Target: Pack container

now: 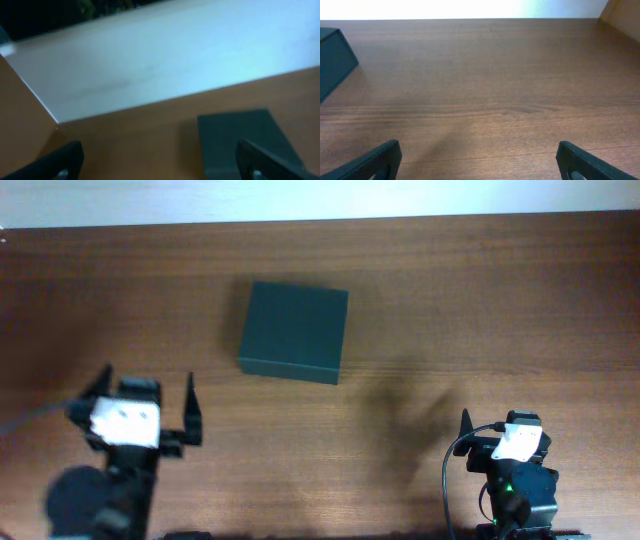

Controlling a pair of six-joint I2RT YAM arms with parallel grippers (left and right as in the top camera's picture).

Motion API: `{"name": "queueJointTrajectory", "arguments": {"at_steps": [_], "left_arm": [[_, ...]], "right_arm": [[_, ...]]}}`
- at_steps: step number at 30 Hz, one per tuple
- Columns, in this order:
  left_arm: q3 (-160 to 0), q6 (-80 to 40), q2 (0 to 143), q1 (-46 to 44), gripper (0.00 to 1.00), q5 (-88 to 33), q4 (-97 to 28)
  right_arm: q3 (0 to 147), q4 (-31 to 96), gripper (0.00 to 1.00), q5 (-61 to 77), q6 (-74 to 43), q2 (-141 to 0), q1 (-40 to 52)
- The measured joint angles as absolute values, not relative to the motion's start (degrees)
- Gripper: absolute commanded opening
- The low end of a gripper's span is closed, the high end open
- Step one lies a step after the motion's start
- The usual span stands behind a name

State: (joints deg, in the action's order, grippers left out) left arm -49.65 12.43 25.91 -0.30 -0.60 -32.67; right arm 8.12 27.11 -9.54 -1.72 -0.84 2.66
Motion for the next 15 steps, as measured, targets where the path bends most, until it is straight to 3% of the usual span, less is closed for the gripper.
{"name": "queueJointTrajectory", "arguments": {"at_steps": [8,15], "left_arm": [[-25.30,12.43,9.28,-0.30,0.99,-0.58,-23.20],[-14.20,12.43,1.54,-0.30,0.99,-0.58,-18.37]], "right_arm": [[8.12,27.11,0.99,-9.56,-1.74,-0.82,2.66],[8.12,27.14,0.99,-9.56,-1.72,-0.82,2.66]]}}
